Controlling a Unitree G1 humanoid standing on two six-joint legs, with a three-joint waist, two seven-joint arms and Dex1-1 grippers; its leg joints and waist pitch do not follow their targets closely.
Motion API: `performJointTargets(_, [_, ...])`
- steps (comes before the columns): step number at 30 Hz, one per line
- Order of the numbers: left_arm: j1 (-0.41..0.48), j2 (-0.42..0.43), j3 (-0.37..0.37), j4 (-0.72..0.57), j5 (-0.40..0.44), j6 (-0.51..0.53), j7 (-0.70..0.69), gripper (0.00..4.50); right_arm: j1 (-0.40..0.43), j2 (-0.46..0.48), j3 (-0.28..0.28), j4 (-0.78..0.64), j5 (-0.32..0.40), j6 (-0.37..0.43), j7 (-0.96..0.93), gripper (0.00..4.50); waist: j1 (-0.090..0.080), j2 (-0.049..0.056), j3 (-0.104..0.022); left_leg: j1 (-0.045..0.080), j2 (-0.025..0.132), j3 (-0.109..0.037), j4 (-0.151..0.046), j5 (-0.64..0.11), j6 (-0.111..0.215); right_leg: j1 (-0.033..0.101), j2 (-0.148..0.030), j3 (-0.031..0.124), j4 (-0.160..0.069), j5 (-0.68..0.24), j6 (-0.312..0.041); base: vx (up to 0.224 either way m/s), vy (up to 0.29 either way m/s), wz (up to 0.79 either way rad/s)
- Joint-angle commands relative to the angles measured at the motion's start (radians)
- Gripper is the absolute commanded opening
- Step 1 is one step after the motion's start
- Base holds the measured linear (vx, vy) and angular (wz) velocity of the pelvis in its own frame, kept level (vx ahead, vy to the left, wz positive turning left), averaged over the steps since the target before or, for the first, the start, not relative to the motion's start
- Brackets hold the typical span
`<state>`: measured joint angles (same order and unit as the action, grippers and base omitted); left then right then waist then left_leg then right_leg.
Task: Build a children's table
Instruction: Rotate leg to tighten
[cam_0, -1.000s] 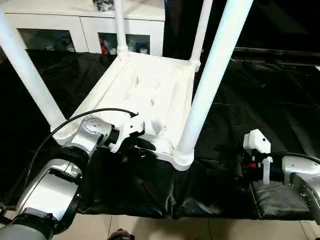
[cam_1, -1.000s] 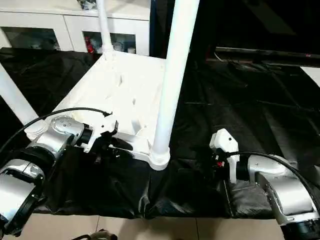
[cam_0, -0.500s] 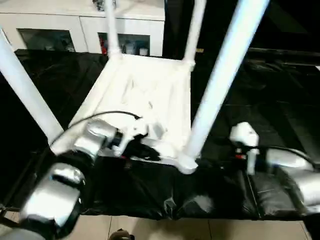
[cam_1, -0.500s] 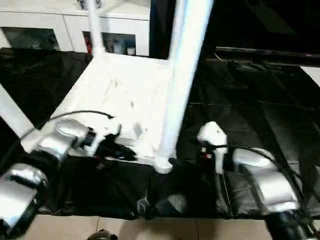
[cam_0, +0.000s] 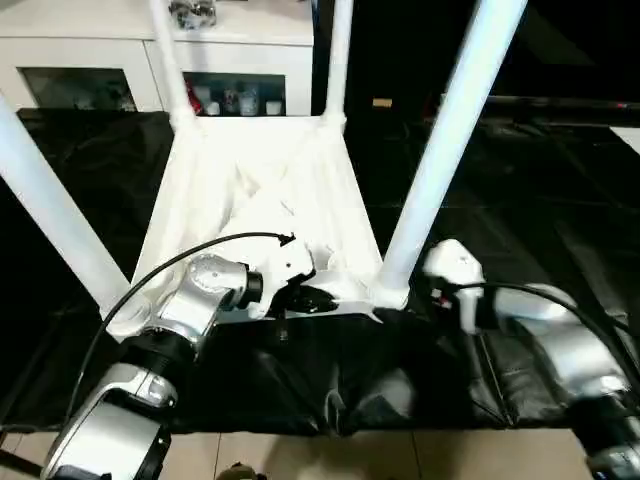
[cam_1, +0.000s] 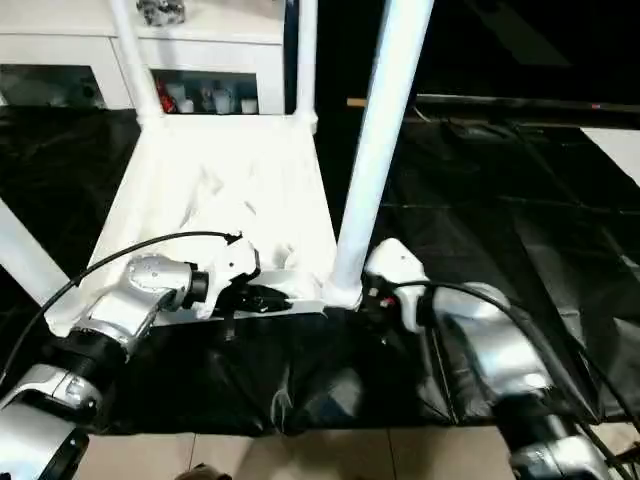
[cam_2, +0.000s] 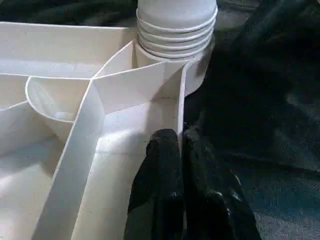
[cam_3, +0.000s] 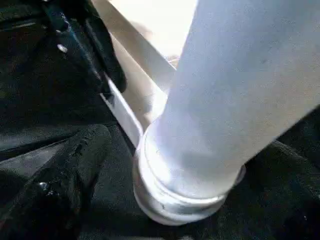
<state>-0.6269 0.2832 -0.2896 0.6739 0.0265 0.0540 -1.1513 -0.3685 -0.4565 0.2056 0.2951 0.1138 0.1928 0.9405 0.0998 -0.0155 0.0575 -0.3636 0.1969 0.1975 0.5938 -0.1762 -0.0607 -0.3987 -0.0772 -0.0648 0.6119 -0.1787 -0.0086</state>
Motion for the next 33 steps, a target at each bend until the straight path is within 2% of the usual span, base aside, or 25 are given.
performJointTargets(1, [0.025, -0.015, -0.002, 0.008, -0.012, 0.023, 0.017, 0.03, -0.021, -0.001, 0.006, 0.014, -0.004, -0.006, 0.003, 4.5, 0.002, -0.014, -0.066, 0.012, 0.038, -0.022, -0.069, -0.229, 0.031, 0.039, -0.074, 0.046, -0.084, -0.317, -0.179, 0.0, 0.0, 0.0])
performJointTargets(2, [0.028, -0.014, -0.006, -0.013, -0.014, 0.033, 0.004, 0.0, -0.035, 0.01, 0.008, 0.044, -0.007, -0.021, 0.006, 4.23, 0.002, -0.012, -0.067, 0.01, 0.038, -0.022, -0.069, -0.217, 0.035, 0.041, -0.074, 0.046, -0.08, -0.285, -0.19, 0.0, 0.0, 0.0])
performJointTargets(4, [0.031, -0.012, -0.008, -0.028, -0.016, 0.044, -0.002, 0.0, -0.045, 0.018, 0.007, 0.067, -0.009, -0.034, 0.009, 4.17, 0.003, -0.012, -0.068, 0.011, 0.038, -0.02, -0.067, -0.209, 0.039, 0.042, -0.074, 0.046, -0.079, -0.266, -0.195, 0.0, 0.0, 0.0])
performJointTargets(5, [0.033, -0.011, -0.008, -0.036, -0.016, 0.052, -0.003, 0.0, -0.05, 0.02, 0.008, 0.079, -0.008, -0.039, 0.011, 3.97, 0.001, -0.01, -0.068, 0.007, 0.038, -0.021, -0.068, -0.201, 0.04, 0.044, -0.074, 0.046, -0.076, -0.248, -0.202, 0.0, 0.0, 0.0])
performJointTargets(7, [0.034, -0.009, -0.008, -0.045, -0.022, 0.065, -0.015, 0.0, -0.061, 0.03, 0.001, 0.101, 0.006, -0.044, 0.02, 3.81, 0.0, -0.008, -0.068, 0.008, 0.037, -0.02, -0.067, -0.201, 0.043, 0.043, -0.072, 0.045, -0.076, -0.233, -0.209, 0.0, 0.0, 0.0])
performJointTargets(9, [0.033, -0.006, -0.008, -0.046, -0.026, 0.071, -0.026, 0.0, -0.067, 0.037, -0.005, 0.112, 0.015, -0.043, 0.027, 3.74, -0.002, -0.007, -0.068, 0.008, 0.036, -0.02, -0.067, -0.211, 0.041, 0.044, -0.071, 0.044, -0.076, -0.239, -0.213, 0.0, 0.0, 0.0])
performJointTargets(17, [0.028, 0.001, -0.003, -0.049, -0.029, 0.087, -0.035, 0.0, -0.086, 0.057, -0.012, 0.178, 0.022, -0.062, 0.047, 2.98, -0.006, -0.008, -0.067, 0.008, 0.036, -0.02, -0.068, -0.216, 0.04, 0.045, -0.073, 0.045, -0.078, -0.259, -0.211, 0.0, 0.0, 0.0])
performJointTargets(20, [0.028, 0.004, -0.003, -0.053, -0.032, 0.095, -0.041, 0.0, -0.096, 0.065, -0.015, 0.196, 0.026, -0.067, 0.054, 2.78, -0.007, -0.008, -0.067, 0.009, 0.037, -0.02, -0.068, -0.22, 0.04, 0.044, -0.072, 0.044, -0.079, -0.26, -0.213, 0.0, 0.0, 0.0])
performJointTargets(27, [0.027, 0.0, 0.007, -0.048, -0.036, 0.111, -0.03, 0.0, -0.1, 0.089, -0.021, 0.234, 0.035, -0.078, 0.055, 2.74, -0.01, -0.008, -0.066, 0.008, 0.036, -0.021, -0.069, -0.227, 0.039, 0.045, -0.072, 0.044, -0.08, -0.274, -0.213, 0.0, 0.0, 0.0])
performJointTargets(29, [0.008, -0.042, 0.021, -0.025, -0.015, 0.129, 0.079, 0.0, -0.101, 0.145, -0.047, 0.275, 0.013, -0.077, -0.07, 2.74, -0.012, -0.011, -0.065, 0.01, 0.037, -0.02, -0.07, -0.234, 0.034, 0.041, -0.073, 0.045, -0.082, -0.295, -0.208, 0.0, 0.0, 0.0])
performJointTargets(30, [-0.003, -0.066, 0.026, -0.013, -0.003, 0.134, 0.139, 0.0, -0.103, 0.173, -0.055, 0.291, -0.002, -0.079, -0.139, 2.74, -0.016, -0.01, -0.063, 0.012, 0.036, -0.021, -0.071, -0.249, 0.023, 0.038, -0.073, 0.044, -0.087, -0.331, -0.202, 0.0, 0.0, 0.0])
performJointTargets(32, [-0.018, -0.111, 0.037, 0.002, 0.004, 0.15, 0.224, 0.0, -0.107, 0.22, -0.067, 0.312, -0.019, -0.076, -0.243, 2.74, -0.021, -0.014, -0.061, 0.014, 0.034, -0.023, -0.073, -0.264, 0.005, 0.036, -0.073, 0.042, -0.094, -0.395, -0.179, 0.0, 0.0, 0.0])
performJointTargets(33, [-0.019, -0.113, 0.038, 0.003, 0.004, 0.151, 0.226, 0.0, -0.108, 0.221, -0.068, 0.313, -0.02, -0.076, -0.246, 2.74, -0.021, -0.015, -0.06, 0.014, 0.032, -0.024, -0.073, -0.273, 0.006, 0.037, -0.074, 0.041, -0.097, -0.414, -0.171, 0.0, 0.0, 0.0])
